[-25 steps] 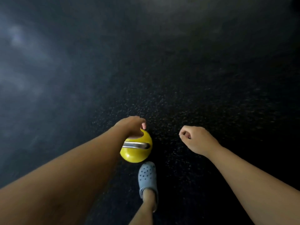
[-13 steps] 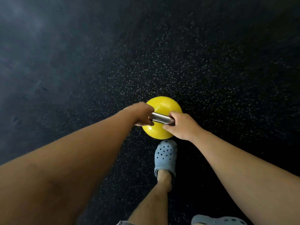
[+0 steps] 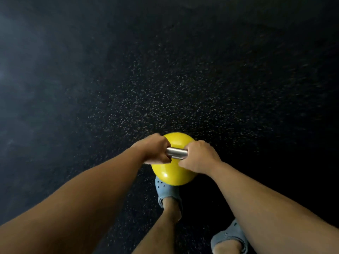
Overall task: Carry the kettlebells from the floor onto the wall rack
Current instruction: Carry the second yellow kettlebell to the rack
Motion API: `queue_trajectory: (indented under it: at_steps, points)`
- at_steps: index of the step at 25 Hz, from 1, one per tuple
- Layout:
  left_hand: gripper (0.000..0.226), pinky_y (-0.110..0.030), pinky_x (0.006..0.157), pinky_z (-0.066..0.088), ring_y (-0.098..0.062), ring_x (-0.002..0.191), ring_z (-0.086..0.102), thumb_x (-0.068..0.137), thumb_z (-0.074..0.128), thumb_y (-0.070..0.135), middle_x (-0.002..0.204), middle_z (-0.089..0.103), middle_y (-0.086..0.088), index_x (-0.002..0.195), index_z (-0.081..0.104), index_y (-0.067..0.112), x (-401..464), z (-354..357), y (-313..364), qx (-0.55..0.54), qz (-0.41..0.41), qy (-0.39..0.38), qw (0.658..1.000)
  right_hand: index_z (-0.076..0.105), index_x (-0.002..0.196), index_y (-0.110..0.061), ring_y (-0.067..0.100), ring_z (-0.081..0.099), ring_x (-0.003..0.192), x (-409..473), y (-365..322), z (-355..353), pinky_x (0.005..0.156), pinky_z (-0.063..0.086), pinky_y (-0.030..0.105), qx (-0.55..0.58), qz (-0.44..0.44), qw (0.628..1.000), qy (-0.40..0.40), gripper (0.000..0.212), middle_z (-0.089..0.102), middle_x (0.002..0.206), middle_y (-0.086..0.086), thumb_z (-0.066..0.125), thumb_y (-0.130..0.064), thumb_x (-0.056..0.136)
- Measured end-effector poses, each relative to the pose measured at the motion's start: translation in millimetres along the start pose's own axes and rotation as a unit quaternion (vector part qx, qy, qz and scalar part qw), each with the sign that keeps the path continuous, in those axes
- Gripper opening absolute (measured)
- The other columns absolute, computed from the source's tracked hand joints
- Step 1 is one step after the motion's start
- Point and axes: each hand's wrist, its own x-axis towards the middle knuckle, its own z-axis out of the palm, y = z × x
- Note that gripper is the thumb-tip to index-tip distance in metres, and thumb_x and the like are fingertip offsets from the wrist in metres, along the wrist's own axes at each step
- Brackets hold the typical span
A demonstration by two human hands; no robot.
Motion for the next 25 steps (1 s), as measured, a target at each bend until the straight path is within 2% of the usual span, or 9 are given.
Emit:
queue_trajectory:
  at_steps: [2,4,6,9,11,13,18,22,25]
  points:
    - [0.027,-0.028,0.051,0.047,-0.019,0.059,0.060,0.064,0.061,0.040,0.064,0.063,0.002,0.082,0.070,0.022,11,-6,46,0.033,0.037,-0.013,0.999,0.061,0.068,-0.019,0.036,0.066,0.076,-36,30,-15,0.062,0.045,0.032,0.010,0.026,0.999,0.042,0.035,0.066,0.073,0.007,0.060,-0.051,0.055]
    - [0.029,-0.032,0.054,0.051,-0.021,0.061,0.060,0.061,0.058,0.042,0.065,0.061,0.002,0.081,0.069,0.024,23,-11,96,0.066,0.071,-0.014,0.995,0.065,0.073,-0.015,0.037,0.067,0.078,-72,65,-30,0.063,0.048,0.031,0.033,0.054,0.995,0.074,0.040,0.070,0.079,0.012,0.060,-0.051,0.057]
    - [0.030,-0.033,0.053,0.052,-0.018,0.060,0.059,0.061,0.057,0.043,0.063,0.059,0.005,0.082,0.069,0.025,37,-16,148,0.088,0.098,-0.014,0.991,0.059,0.066,-0.016,0.037,0.067,0.077,-105,103,-50,0.062,0.045,0.030,0.062,0.080,0.991,0.087,0.035,0.070,0.079,0.012,0.062,-0.050,0.058]
    - [0.022,-0.028,0.048,0.042,-0.012,0.057,0.054,0.065,0.060,0.042,0.058,0.053,0.009,0.078,0.067,0.026,57,-26,241,0.140,0.148,-0.019,0.979,0.049,0.062,-0.020,0.035,0.066,0.077,-161,165,-84,0.061,0.041,0.028,0.103,0.116,0.981,0.113,0.029,0.067,0.076,0.009,0.063,-0.045,0.062]
    - [0.014,-0.027,0.046,0.037,-0.012,0.055,0.052,0.069,0.063,0.042,0.057,0.051,0.010,0.073,0.063,0.029,70,-30,309,0.179,0.183,-0.023,0.966,0.055,0.065,-0.020,0.032,0.065,0.075,-205,208,-103,0.060,0.040,0.028,0.128,0.136,0.971,0.148,0.026,0.059,0.069,0.003,0.065,-0.044,0.064]
    - [0.012,-0.027,0.044,0.036,-0.011,0.054,0.053,0.070,0.063,0.043,0.058,0.054,0.009,0.068,0.058,0.032,80,-34,372,0.211,0.215,-0.024,0.953,0.063,0.071,-0.018,0.030,0.065,0.075,-244,246,-121,0.059,0.041,0.028,0.135,0.156,0.960,0.188,0.027,0.062,0.070,0.003,0.068,-0.044,0.066]
    - [0.016,-0.026,0.047,0.040,-0.014,0.060,0.059,0.073,0.066,0.042,0.066,0.062,0.008,0.081,0.066,0.028,100,-33,566,0.293,0.335,-0.022,0.895,0.069,0.076,-0.016,0.033,0.066,0.075,-366,356,-159,0.058,0.036,0.027,0.150,0.239,0.904,0.320,0.026,0.070,0.076,0.008,0.069,-0.041,0.067]
    - [0.019,-0.027,0.043,0.029,-0.015,0.053,0.050,0.077,0.062,0.041,0.053,0.045,0.008,0.067,0.051,0.029,101,-15,704,0.339,0.435,0.000,0.834,0.069,0.077,-0.017,0.032,0.067,0.076,-464,428,-177,0.057,0.037,0.027,0.131,0.306,0.863,0.380,0.026,0.071,0.076,0.008,0.069,-0.041,0.067]
    - [0.029,-0.029,0.047,0.031,-0.023,0.054,0.050,0.077,0.060,0.041,0.054,0.047,0.003,0.061,0.043,0.025,99,6,792,0.347,0.497,0.023,0.795,0.068,0.075,-0.016,0.033,0.067,0.074,-532,473,-183,0.056,0.040,0.028,0.120,0.361,0.824,0.419,0.025,0.071,0.073,0.008,0.067,-0.040,0.066]
